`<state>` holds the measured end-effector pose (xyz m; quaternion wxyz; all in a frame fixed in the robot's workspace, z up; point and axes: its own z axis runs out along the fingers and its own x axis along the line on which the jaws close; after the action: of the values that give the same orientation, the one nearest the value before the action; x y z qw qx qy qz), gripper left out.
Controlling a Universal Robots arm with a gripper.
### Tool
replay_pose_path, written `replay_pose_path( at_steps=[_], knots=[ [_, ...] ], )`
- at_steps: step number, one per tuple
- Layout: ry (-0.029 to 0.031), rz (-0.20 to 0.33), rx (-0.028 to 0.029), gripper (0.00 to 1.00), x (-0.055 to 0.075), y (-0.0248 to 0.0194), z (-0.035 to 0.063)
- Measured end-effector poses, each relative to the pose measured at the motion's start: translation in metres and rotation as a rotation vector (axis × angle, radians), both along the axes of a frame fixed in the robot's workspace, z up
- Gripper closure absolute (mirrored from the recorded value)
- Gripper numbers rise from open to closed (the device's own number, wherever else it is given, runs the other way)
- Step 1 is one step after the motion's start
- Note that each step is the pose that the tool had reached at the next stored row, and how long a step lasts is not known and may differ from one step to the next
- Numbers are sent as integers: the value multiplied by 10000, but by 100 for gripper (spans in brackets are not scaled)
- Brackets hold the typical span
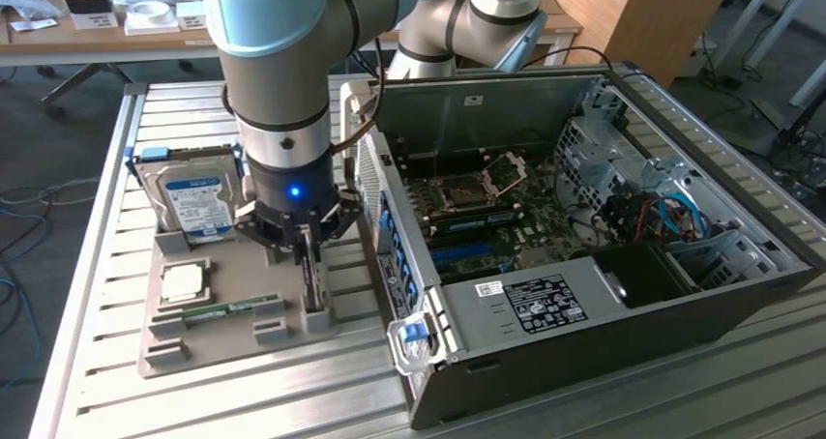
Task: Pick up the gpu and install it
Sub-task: 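Pick up the gpu and move the gpu toward the slot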
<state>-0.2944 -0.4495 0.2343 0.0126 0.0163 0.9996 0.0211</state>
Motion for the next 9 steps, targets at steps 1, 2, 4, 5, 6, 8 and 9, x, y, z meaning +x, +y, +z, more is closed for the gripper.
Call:
replay_pose_path(
  at_steps=[1,2,4,5,6,8,9],
  knots=[
    [2,0,-1,73,-1,0,16],
    [2,-1,-1,73,-1,0,35],
    [1,0,-1,73,0,0,78],
    [0,0,0,73,0,0,103],
    [0,0,0,73,0,0,131],
    [0,0,-1,73,0,0,194],
    [0,-1,-1,73,-1,0,225]
  ],
)
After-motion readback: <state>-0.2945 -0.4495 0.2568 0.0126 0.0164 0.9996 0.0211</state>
